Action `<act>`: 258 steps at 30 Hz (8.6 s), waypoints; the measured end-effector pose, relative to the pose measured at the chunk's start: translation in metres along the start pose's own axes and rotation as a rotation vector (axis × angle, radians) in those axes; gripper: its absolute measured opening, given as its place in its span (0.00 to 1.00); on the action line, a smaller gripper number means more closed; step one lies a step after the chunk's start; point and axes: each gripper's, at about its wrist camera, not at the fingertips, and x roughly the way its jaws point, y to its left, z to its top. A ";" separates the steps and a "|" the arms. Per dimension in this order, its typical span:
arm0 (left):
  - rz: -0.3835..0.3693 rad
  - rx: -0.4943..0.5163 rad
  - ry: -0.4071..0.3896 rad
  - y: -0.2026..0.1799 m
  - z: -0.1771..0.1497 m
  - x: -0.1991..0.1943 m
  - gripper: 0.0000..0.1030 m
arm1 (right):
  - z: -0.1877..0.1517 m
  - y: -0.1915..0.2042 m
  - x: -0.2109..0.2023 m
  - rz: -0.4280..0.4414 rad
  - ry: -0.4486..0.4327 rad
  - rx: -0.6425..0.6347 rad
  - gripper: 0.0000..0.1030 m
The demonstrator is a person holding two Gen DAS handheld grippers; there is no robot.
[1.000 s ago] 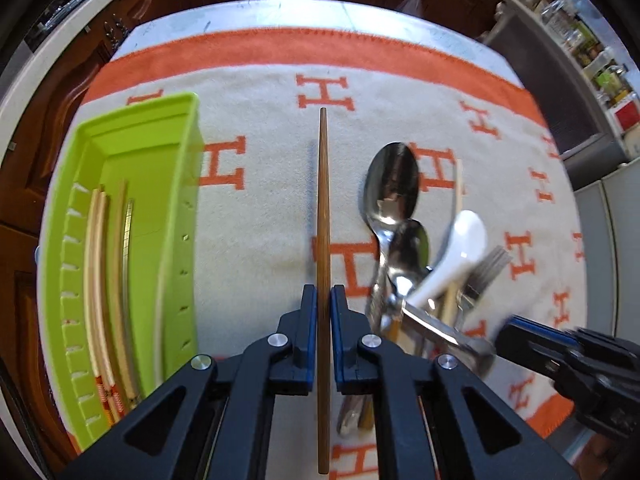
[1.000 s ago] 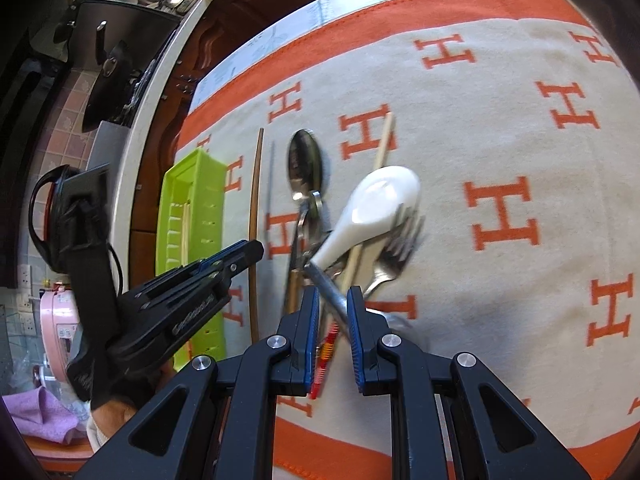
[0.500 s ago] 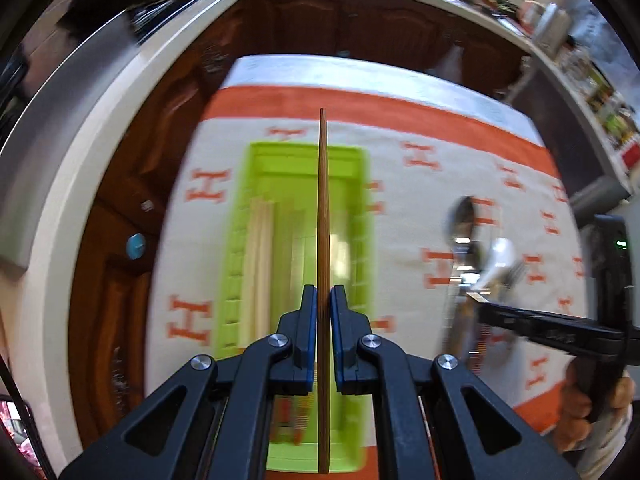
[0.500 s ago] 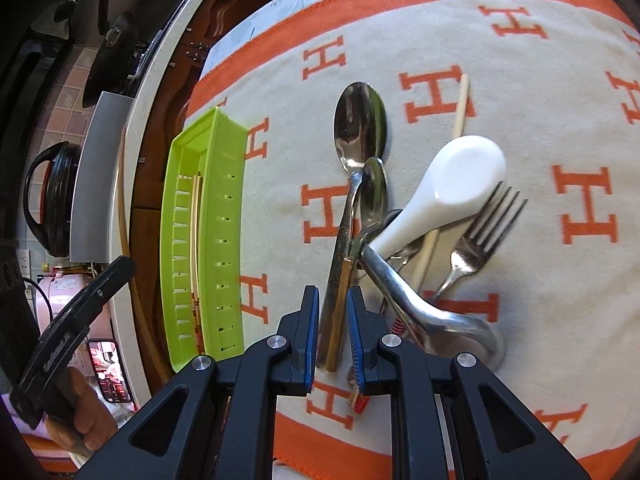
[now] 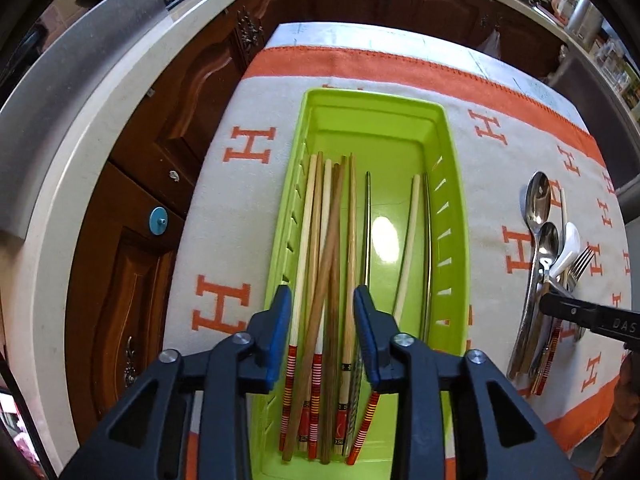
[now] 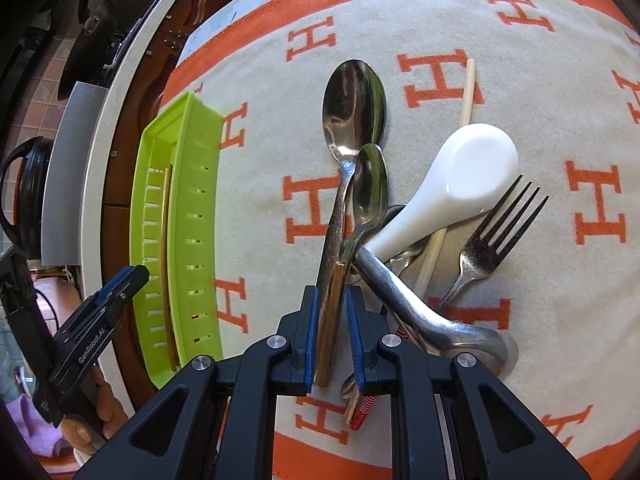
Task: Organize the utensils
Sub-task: 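Grasp a small steel spoon by its handle with the right tool, then carry the spoon into the green tray and open the right tool, then lower the left tool onto the pile and grasp the large steel spoon, then carry the large spoon into the green tray and open the left tool, then grasp the bent-handled steel spoon with the right tool and lift it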
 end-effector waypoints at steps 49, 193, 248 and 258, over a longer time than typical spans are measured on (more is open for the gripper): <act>-0.029 -0.106 -0.118 0.026 -0.044 -0.041 0.48 | -0.036 0.045 -0.076 0.249 -0.181 -0.058 0.07; -0.166 0.393 0.104 -0.244 0.035 0.059 0.21 | -0.029 -0.106 -0.080 0.074 -0.190 0.131 0.25; -0.037 0.043 -0.184 -0.035 0.009 -0.050 0.60 | -0.039 -0.063 -0.086 0.008 -0.142 0.052 0.25; -0.180 0.057 -0.154 -0.093 -0.021 -0.053 0.66 | -0.065 -0.043 -0.086 -0.158 -0.174 -0.199 0.33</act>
